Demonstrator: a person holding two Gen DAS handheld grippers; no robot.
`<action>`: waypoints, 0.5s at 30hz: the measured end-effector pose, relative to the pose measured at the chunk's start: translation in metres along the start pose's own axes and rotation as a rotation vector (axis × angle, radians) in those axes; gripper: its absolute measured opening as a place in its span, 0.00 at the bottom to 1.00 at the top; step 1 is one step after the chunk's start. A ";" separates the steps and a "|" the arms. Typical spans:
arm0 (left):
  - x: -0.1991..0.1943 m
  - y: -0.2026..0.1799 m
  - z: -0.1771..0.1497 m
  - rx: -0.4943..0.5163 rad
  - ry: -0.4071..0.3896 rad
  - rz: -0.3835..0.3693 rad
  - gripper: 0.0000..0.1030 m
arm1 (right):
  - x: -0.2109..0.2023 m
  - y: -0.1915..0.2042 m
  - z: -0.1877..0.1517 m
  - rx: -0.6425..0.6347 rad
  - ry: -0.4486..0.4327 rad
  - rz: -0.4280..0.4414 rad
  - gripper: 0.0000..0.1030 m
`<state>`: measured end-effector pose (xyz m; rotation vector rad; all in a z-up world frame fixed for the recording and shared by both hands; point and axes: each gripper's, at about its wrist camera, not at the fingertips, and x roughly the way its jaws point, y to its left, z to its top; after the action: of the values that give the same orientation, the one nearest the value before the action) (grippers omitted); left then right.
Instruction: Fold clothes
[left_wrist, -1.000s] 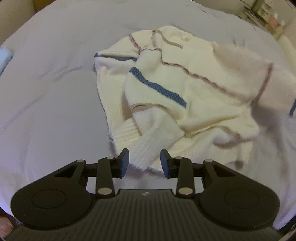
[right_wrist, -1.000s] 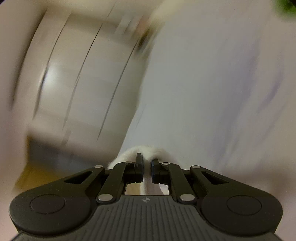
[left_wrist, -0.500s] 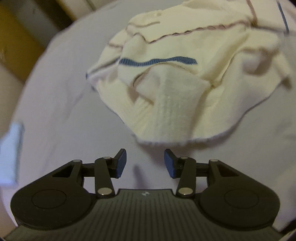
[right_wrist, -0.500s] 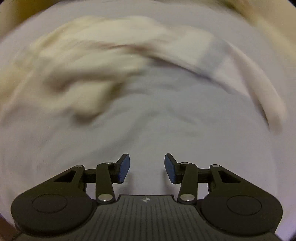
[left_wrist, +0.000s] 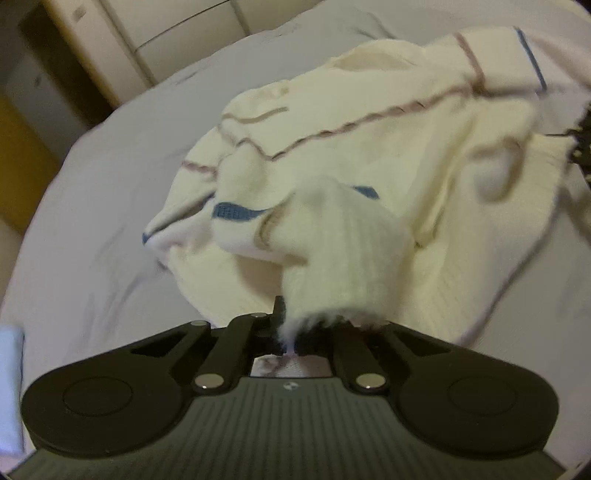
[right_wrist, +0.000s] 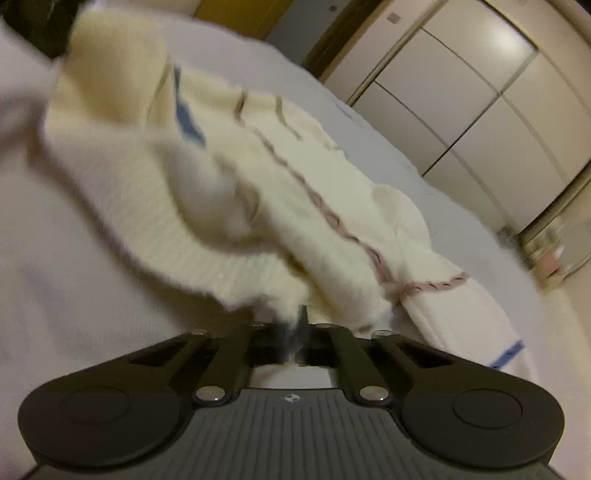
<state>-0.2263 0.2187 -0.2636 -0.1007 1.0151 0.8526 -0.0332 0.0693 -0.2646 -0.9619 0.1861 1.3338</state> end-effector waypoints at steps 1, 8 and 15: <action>-0.011 0.007 0.007 -0.048 -0.006 -0.019 0.01 | -0.006 -0.014 0.006 0.048 0.010 -0.003 0.00; -0.134 0.047 0.039 -0.273 -0.118 -0.148 0.01 | -0.119 -0.140 0.016 0.437 0.070 0.035 0.00; -0.096 -0.038 -0.022 -0.267 0.252 -0.213 0.01 | -0.116 -0.143 -0.063 0.421 0.434 0.114 0.00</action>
<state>-0.2398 0.1277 -0.2126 -0.5450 1.0979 0.7882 0.0842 -0.0479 -0.1628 -0.8734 0.8306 1.1100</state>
